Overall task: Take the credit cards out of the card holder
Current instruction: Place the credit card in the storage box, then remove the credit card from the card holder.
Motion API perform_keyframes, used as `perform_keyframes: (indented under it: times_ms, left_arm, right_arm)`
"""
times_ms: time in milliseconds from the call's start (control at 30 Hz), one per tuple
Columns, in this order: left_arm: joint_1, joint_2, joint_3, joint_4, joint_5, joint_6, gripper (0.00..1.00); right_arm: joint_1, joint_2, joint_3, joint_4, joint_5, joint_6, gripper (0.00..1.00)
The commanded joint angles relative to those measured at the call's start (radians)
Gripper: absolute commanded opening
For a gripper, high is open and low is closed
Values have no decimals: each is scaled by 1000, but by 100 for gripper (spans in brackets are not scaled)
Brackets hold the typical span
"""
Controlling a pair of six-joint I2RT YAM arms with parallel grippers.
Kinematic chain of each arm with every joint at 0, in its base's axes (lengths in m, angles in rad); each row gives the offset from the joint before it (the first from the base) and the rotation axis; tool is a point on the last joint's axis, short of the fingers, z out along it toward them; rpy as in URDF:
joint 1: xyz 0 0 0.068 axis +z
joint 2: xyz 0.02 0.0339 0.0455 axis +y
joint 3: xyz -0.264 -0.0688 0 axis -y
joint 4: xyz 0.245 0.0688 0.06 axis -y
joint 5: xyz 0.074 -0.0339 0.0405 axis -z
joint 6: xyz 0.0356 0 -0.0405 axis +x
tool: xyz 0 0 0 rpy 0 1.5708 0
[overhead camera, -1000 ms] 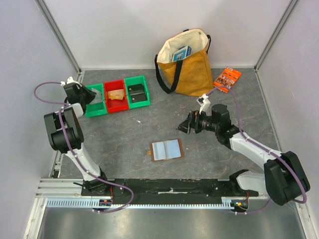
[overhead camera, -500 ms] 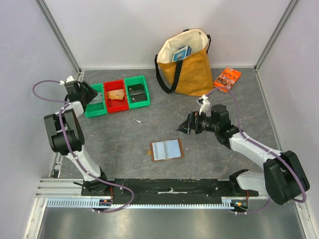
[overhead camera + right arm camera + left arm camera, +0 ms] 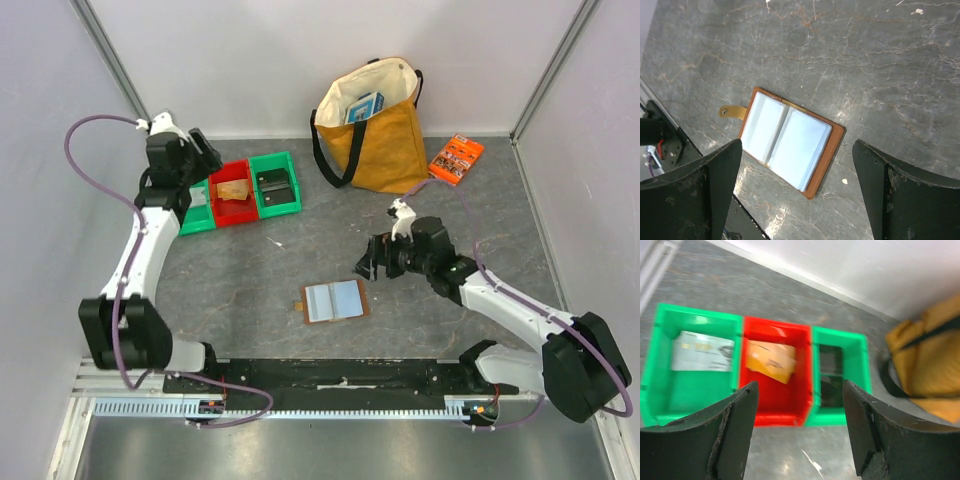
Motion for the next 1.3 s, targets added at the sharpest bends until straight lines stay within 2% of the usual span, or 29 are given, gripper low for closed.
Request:
perform_keyframes:
  times_ms: [0,167,333,467,700,833,1033,1267]
  left_arm:
    - [-131,-130,-51,-157,49,-59,74]
    - [-298,-243,-215,-184,165,-131,74]
    - [-469,-352,-397,-180,185,-174,74]
    - [-564,-424,-543,-160,171,-237,73]
    - [-625,-457,-735,-20,227,-320,70]
    - [-628,-441,-799,30,237,-324,64]
    - [-630,-429,-868,110,296,-355,52]
    - [-632,-412,-922,148,302,-372,45]
  right_arm:
    - [102,12,75,-68,162,-48,98]
    - [265,61,95,-58,309,-39,98]
    - [401,113,123,-62,465,-33,98]
    - [510,177,152,-74,591,-31,93]
    - [672,331,239,-108,777,-33,83]
    - [731,413,296,-116,825,-40,72]
    - [767,493,347,-131,846,-45,61]
    - [781,539,356,-151,852,-37,59]
